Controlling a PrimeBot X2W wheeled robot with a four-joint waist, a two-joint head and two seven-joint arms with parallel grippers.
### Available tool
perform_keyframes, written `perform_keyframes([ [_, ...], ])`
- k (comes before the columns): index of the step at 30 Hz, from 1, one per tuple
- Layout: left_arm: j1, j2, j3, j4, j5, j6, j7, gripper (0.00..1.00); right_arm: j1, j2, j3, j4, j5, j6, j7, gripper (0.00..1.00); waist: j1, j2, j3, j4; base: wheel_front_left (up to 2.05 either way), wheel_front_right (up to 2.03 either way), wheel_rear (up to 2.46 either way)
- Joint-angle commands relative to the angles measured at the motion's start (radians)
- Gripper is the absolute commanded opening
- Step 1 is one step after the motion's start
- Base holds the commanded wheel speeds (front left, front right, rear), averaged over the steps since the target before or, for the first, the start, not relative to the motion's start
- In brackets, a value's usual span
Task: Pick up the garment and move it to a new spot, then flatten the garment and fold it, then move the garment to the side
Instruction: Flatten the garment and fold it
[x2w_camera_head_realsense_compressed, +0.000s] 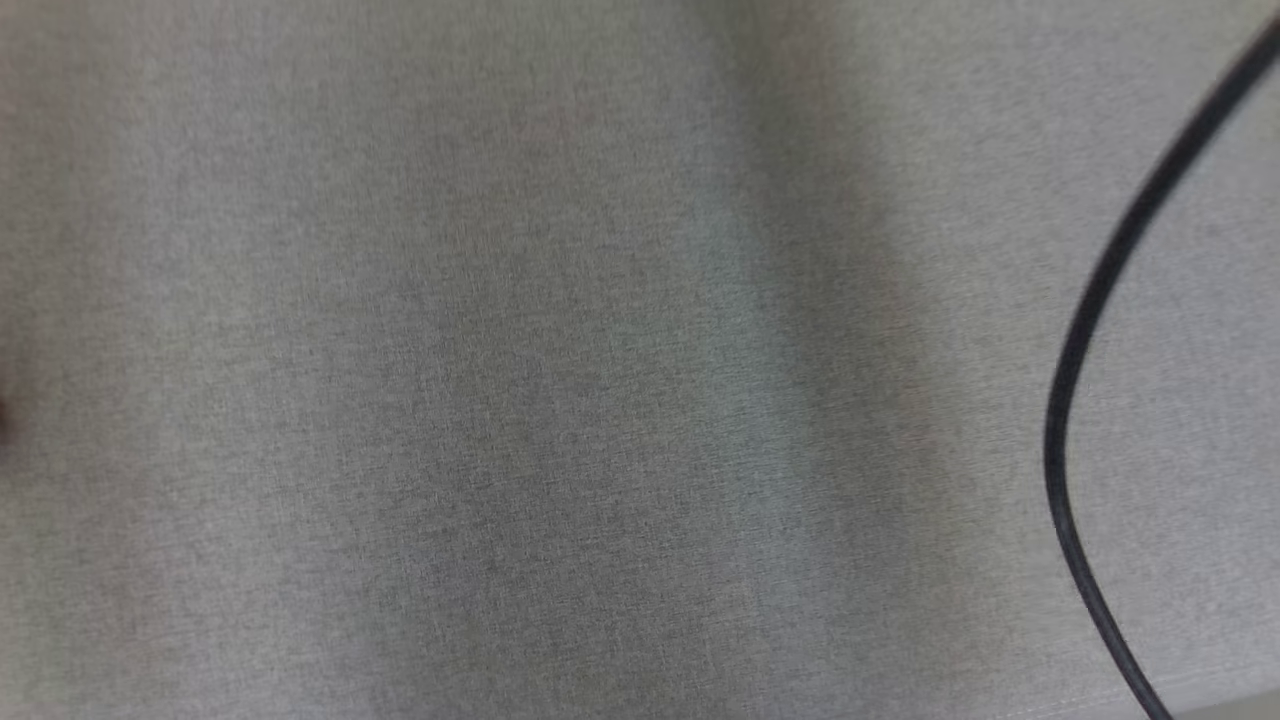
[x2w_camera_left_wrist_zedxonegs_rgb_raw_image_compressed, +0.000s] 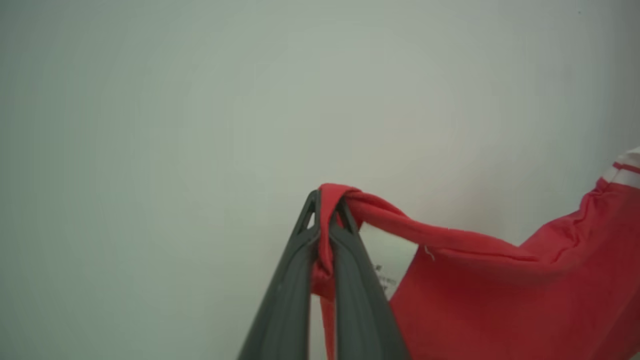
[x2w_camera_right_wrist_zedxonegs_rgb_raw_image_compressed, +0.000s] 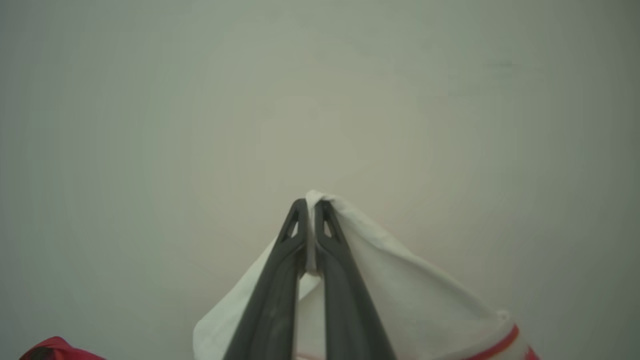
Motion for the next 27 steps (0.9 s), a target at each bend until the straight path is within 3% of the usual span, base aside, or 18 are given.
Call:
perform_keyframes([
  [1, 0.016, 0.007, 0.005, 0.008, -0.019, 0.001, -0.008, 0.00, 0.011, 0.004, 0.013, 0.002, 0.013, 0.000, 0.004, 0.00, 0.0001, 0.0000, 0.025, 0.010, 0.00, 0.00, 0.00],
  [9, 0.130, 0.051, 0.007, 0.036, -0.075, -0.002, -0.063, 0.00, 0.151, 0.002, 0.146, -0.072, 0.131, 0.000, 0.063, 0.00, 0.0001, 0.0000, 0.059, -0.001, 0.00, 0.00, 0.00],
  [17, 0.498, 0.106, -0.008, -0.100, -0.175, -0.002, -0.182, 0.00, 0.513, -0.015, 0.313, -0.262, 0.285, 0.000, 0.054, 0.00, 0.0001, 0.0000, -0.048, -0.013, 0.00, 0.00, 0.00],
  [24, 0.828, 0.138, 0.033, -0.315, -0.253, 0.063, -0.245, 0.00, 0.817, -0.092, 0.387, -0.472, 0.390, 0.000, 0.043, 0.00, 0.0001, 0.0000, -0.119, -0.008, 0.00, 0.00, 0.00],
  [27, 0.981, 0.152, 0.050, -0.455, -0.280, 0.116, -0.255, 0.00, 0.965, -0.138, 0.408, -0.579, 0.427, 0.000, 0.047, 0.00, 0.0001, 0.0000, -0.138, -0.004, 0.00, 0.00, 0.00],
])
